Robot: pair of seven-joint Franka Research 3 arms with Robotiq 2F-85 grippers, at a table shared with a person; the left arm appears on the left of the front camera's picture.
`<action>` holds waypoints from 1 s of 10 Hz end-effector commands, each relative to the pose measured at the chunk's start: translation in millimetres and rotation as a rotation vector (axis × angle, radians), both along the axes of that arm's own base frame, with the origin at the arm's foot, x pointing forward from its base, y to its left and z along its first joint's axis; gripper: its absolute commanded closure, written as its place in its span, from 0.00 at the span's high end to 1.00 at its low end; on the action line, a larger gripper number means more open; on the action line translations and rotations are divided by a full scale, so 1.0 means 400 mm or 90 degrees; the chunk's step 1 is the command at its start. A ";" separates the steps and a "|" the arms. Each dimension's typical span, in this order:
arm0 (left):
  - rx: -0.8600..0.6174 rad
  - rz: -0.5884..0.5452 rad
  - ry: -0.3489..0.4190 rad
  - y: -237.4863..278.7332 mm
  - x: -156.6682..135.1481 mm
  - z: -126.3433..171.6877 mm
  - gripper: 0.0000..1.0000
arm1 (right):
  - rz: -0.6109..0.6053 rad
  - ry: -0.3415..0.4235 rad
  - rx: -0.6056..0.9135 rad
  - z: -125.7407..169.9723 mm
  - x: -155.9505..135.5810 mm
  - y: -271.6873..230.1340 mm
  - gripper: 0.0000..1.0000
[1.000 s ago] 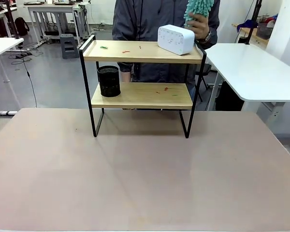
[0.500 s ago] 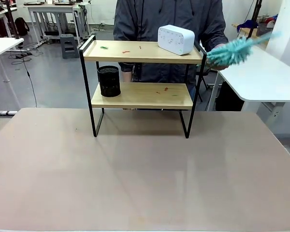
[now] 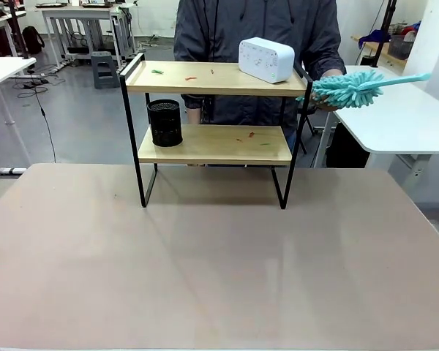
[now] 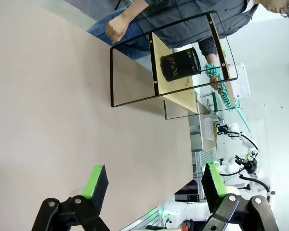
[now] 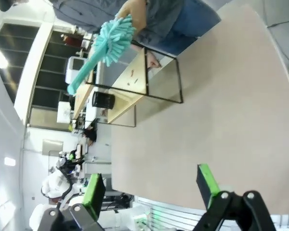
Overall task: Clean the shelf.
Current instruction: Pick up the Duster from the human.
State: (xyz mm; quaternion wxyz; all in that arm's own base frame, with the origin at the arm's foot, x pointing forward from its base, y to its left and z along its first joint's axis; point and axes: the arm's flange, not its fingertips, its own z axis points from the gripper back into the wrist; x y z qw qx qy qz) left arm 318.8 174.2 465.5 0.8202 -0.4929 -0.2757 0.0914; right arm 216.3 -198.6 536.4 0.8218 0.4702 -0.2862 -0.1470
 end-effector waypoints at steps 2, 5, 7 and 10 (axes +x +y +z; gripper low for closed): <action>-0.003 -0.004 -0.020 -0.002 0.006 -0.002 1.00 | 0.032 0.076 0.091 0.150 0.310 0.105 1.00; -0.003 -0.004 -0.020 -0.002 0.006 -0.002 1.00 | 0.067 0.146 0.107 0.190 0.582 0.270 1.00; -0.003 -0.004 -0.020 -0.002 0.006 -0.002 1.00 | 0.083 0.208 0.114 0.152 0.709 0.367 1.00; -0.003 -0.004 -0.020 -0.002 0.006 -0.002 1.00 | 0.081 0.241 0.122 0.096 0.748 0.376 1.00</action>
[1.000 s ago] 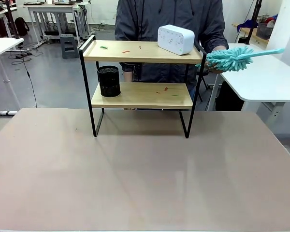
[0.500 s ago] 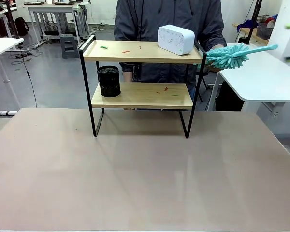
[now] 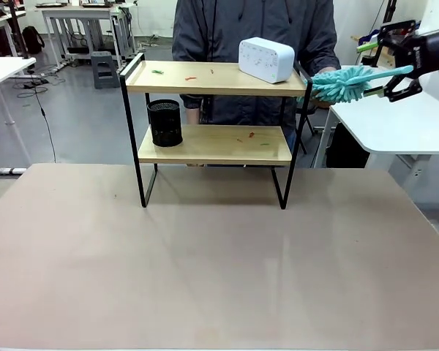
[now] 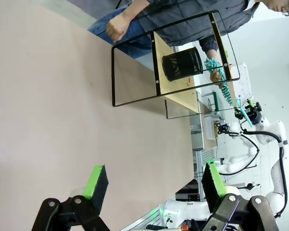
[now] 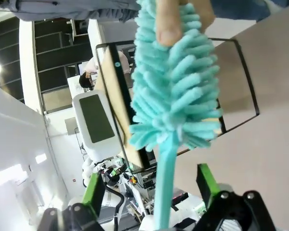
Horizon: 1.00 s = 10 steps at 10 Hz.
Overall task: Clean the shelf.
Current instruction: Pick up the Duster from the human.
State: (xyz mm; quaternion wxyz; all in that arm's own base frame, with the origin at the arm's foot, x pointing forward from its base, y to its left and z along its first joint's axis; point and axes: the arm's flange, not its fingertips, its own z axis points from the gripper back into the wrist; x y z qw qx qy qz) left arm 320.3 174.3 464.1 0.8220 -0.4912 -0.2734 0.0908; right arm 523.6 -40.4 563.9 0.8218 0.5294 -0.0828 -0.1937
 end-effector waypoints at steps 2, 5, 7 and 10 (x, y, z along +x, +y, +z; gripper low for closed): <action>-0.006 -0.003 -0.023 -0.002 0.002 0.002 1.00 | -0.014 0.000 -0.004 0.019 -0.031 -0.031 1.00; -0.006 -0.003 -0.023 -0.002 0.002 0.002 1.00 | -0.005 -0.016 0.006 0.018 -0.043 -0.040 0.00; -0.006 -0.003 -0.023 -0.002 0.002 0.002 1.00 | -0.006 -0.016 0.010 0.015 -0.050 -0.047 0.00; -0.006 -0.003 -0.023 -0.002 0.002 0.002 1.00 | -0.005 -0.015 0.005 0.013 -0.057 -0.048 0.00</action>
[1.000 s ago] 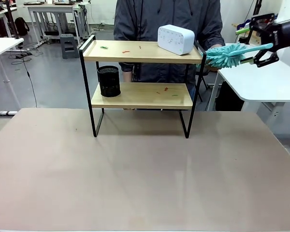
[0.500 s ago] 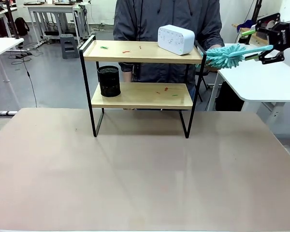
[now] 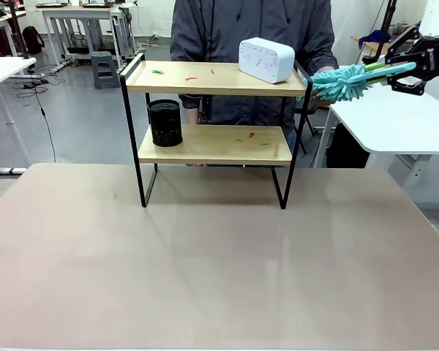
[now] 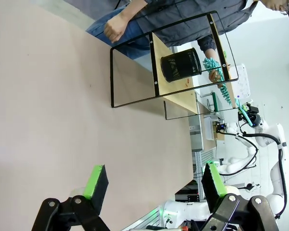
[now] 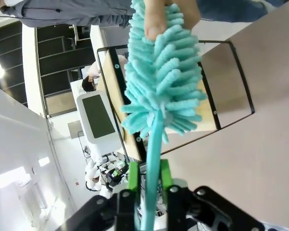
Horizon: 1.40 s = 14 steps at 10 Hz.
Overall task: Clean the shelf.
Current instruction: Pick up the Duster from the human.
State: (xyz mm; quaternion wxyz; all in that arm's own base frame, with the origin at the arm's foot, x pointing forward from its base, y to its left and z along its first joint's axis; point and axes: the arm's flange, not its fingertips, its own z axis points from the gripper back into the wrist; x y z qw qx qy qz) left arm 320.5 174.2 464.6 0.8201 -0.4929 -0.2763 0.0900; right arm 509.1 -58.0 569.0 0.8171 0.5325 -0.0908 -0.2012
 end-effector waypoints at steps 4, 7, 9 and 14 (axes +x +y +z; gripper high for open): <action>-0.004 -0.003 -0.018 -0.002 0.002 0.000 1.00 | 0.018 -0.023 -0.010 0.014 -0.042 -0.007 0.00; -0.004 -0.003 -0.018 -0.002 0.002 0.000 1.00 | 0.035 -0.216 -0.131 0.189 -0.291 -0.065 0.00; -0.004 -0.003 -0.018 -0.002 0.002 0.000 1.00 | 0.103 -0.340 -0.262 0.232 -0.582 -0.103 0.00; -0.004 -0.003 -0.018 -0.002 0.002 0.000 1.00 | 0.217 -0.311 -0.320 0.203 -0.730 -0.121 0.00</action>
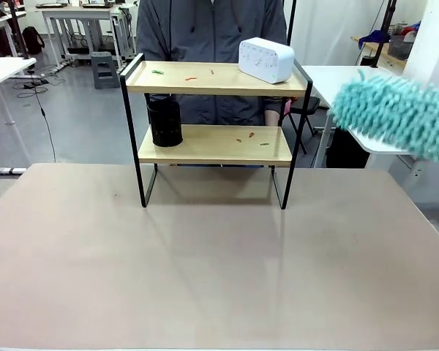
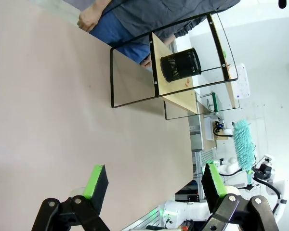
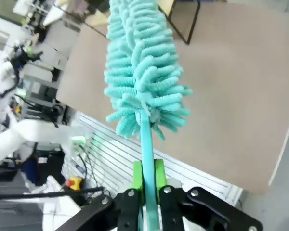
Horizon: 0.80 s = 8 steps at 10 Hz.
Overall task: Clean the shelf.
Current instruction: Pick up the Duster from the human, then clean the specific tier of the Shelf with the Duster once objects are removed.
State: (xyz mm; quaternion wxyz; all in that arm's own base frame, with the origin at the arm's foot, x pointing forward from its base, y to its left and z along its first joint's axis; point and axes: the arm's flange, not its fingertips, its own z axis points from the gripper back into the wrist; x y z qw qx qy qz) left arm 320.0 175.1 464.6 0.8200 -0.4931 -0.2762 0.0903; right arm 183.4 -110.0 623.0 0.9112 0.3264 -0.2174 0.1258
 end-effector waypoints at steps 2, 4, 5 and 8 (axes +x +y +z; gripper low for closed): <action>-0.003 -0.004 -0.018 -0.004 0.003 0.000 1.00 | -0.030 -0.013 0.051 0.068 0.084 0.009 0.00; -0.003 -0.004 -0.018 -0.004 0.003 0.000 1.00 | -0.030 -0.013 0.051 0.068 0.084 0.009 0.00; -0.003 -0.004 -0.018 -0.004 0.003 0.000 1.00 | -0.030 -0.013 0.051 0.068 0.084 0.009 0.00; -0.003 -0.004 -0.018 -0.004 0.003 0.000 1.00 | -0.030 -0.013 0.051 0.068 0.084 0.009 0.00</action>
